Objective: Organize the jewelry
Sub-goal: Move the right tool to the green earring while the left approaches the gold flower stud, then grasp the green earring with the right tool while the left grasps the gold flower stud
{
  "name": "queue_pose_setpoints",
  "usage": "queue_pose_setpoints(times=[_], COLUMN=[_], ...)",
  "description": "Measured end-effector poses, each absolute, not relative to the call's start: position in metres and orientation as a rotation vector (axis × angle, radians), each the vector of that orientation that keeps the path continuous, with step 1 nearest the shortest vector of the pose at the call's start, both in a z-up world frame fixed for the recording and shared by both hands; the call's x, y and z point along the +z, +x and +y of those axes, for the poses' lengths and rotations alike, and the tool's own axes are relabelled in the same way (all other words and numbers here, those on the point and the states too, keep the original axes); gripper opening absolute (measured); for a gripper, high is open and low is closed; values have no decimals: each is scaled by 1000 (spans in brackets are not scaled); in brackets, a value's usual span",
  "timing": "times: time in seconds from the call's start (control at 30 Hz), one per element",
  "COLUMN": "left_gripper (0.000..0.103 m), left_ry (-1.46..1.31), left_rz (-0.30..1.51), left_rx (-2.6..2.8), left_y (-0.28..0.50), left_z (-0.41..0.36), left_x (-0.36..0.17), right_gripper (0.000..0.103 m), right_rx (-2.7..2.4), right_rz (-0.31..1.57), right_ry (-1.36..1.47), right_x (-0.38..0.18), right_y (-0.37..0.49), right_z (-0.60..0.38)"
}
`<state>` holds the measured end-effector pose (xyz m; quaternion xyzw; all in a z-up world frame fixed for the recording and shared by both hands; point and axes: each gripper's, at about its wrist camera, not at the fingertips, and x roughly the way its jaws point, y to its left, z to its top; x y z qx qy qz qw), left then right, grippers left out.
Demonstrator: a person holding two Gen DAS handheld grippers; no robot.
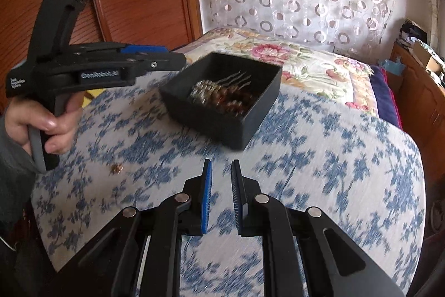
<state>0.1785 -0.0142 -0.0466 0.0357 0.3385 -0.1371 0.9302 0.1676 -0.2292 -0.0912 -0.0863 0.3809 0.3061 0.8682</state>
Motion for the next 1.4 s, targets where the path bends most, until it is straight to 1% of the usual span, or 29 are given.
queue_pose_setpoints(times=[0.1,0.23,0.3,0.43,0.5,0.67,0.87,0.9,0.93,0.97,1.17,1.23,1.3,1.33,1.4], left_gripper=[44,45,50,53,58,63,63,63,63,63,63,61,51,49,41], left_ry=[73,64,59,54,51,58,60,59,60,61,83,91,99,102,106], left_rz=[708,727,735,745,750,771,799,804,808,813,842,847,852,854,859], left_rx=[-275,-264,-256,-242,-234,-230,-235,-238,-241,-245,-274,-284,-289,-293,-299], left_y=[165,148,140,129,121,108,93,91,90,88,83,82,83,83,83], left_z=[-7,3,8,17,21,24,27,27,26,25,16,12,8,7,4], left_x=[-53,-63,-68,-75,-78,-88,-97,-98,-99,-100,-109,-111,-113,-113,-115], right_gripper=[27,27,27,27,27,27,27,26,18,15,15,15,15,15,15], right_rx=[648,651,659,672,668,662,642,639,636,637,635,636,634,633,631], right_rz=[817,842,855,872,876,891,886,885,879,876,854,843,834,831,826], right_ry=[-182,-185,-187,-223,-243,-268,-314,-316,-320,-321,-292,-281,-268,-265,-259], right_x=[-100,-111,-115,-123,-126,-131,-135,-135,-135,-134,-129,-125,-121,-120,-117], right_y=[159,151,147,138,135,133,132,133,133,133,137,137,137,137,139], right_z=[-227,-224,-221,-212,-209,-206,-200,-200,-200,-200,-205,-207,-209,-210,-211])
